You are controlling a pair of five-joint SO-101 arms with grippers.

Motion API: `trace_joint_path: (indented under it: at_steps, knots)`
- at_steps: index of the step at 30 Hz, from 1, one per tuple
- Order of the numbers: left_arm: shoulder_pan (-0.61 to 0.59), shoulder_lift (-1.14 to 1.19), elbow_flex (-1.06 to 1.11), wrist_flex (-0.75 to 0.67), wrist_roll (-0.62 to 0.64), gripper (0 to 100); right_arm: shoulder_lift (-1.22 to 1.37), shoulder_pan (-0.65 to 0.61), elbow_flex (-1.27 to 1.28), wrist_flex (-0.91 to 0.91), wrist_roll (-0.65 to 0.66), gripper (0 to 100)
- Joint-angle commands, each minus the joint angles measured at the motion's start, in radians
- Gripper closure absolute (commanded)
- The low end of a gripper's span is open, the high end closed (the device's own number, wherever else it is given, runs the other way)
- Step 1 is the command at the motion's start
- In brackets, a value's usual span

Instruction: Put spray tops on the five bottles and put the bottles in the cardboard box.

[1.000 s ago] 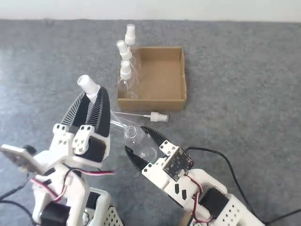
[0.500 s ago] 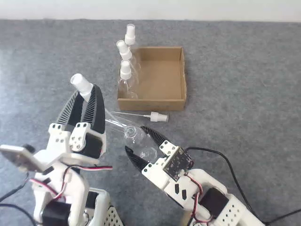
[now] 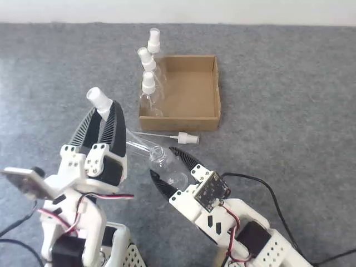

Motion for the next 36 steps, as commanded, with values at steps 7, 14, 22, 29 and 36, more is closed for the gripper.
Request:
trace_joint_path:
  at_steps: [7,14,22,29,36]
  knots:
    - [0.068,-0.008,0.018,-0.012,-0.012,99,-0.016,0.018,0.021,-0.012,0.023,88.0]
    - [0.068,-0.008,0.019,-0.011,-0.026,99,-0.016,0.019,0.021,-0.012,0.023,88.0]
    - [0.072,-0.008,0.03,-0.006,-0.028,99,-0.016,0.019,0.021,-0.013,0.023,88.0]
    - [0.103,-0.008,0.047,-0.003,-0.061,99,-0.016,0.019,0.021,-0.013,0.023,88.0]
    - [0.106,-0.008,0.071,0.009,-0.044,99,-0.016,0.019,0.021,-0.013,0.023,88.0]
